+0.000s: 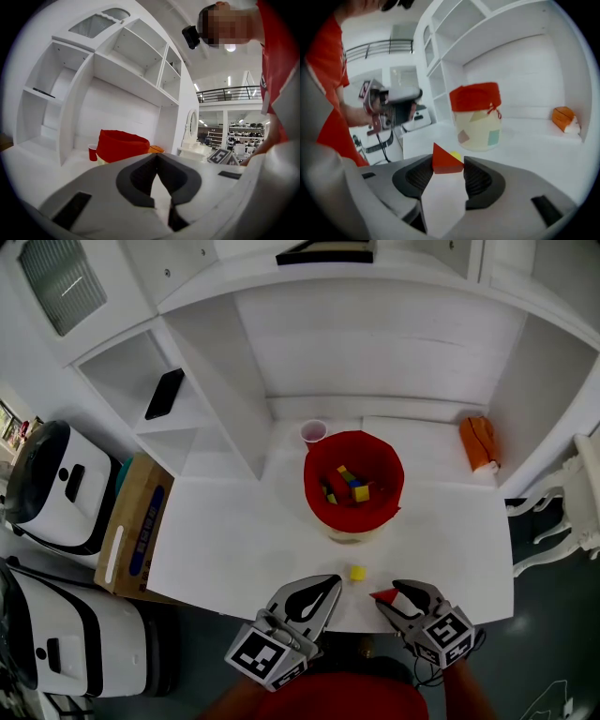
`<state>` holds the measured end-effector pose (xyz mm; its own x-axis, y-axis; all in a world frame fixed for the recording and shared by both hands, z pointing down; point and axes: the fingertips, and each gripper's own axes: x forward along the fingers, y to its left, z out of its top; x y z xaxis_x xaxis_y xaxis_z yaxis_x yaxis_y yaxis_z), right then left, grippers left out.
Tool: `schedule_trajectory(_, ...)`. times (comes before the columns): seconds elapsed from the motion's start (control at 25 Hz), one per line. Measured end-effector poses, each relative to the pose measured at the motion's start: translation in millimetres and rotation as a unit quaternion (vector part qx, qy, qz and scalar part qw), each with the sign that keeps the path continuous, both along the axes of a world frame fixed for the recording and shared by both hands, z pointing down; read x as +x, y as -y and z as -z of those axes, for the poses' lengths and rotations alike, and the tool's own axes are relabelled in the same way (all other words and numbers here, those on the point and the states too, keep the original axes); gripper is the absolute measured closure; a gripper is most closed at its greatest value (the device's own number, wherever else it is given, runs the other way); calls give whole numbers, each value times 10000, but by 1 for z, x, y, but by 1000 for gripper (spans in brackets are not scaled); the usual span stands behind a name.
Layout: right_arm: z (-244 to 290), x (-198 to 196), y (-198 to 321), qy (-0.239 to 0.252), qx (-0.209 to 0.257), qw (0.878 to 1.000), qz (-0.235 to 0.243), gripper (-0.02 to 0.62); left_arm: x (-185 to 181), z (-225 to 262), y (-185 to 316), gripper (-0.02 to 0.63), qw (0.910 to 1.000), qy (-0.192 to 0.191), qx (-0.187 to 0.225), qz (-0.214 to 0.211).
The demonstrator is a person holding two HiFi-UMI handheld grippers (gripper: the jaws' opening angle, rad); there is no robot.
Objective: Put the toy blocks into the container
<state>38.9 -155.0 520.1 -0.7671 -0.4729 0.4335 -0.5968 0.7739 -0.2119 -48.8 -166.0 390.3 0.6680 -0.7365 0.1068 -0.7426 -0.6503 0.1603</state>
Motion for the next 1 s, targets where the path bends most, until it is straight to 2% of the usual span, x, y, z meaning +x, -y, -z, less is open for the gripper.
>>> schedule_trajectory(0.08,42,3,5,822,176,9957,-395,376,-2,1,2,597,10000,-7,24,24)
schedule_trajectory(0.16,83,5,12,1380,431,9872,-666,376,-3,3,4,597,10000,-31,53,47)
schedule_trajectory(0.36,171,0,47,2034,1147,9686,-856,373,-1,11,9,597,9998,-109,152,34)
schedule_trajectory(0.48,205,-11,78,2064,1510,9634,-808,370,-1,19,13,597,9996,-145,255,18)
schedule_trajectory(0.64,216,-27,127,1682,1767,9660,-856,367,-7,25,23,597,9993,-124,356,79)
schedule_trajectory(0.8,197,-40,165,1282,1552,9745,-987,348,-15,32,33,597,9989,-94,435,126)
schedule_trajectory(0.92,190,-44,170,1345,1395,9757,-1025,342,-18,29,37,597,9992,-52,371,106)
schedule_trajectory(1.0,195,-46,162,1423,1447,9746,-950,342,-16,24,37,597,9998,16,187,44)
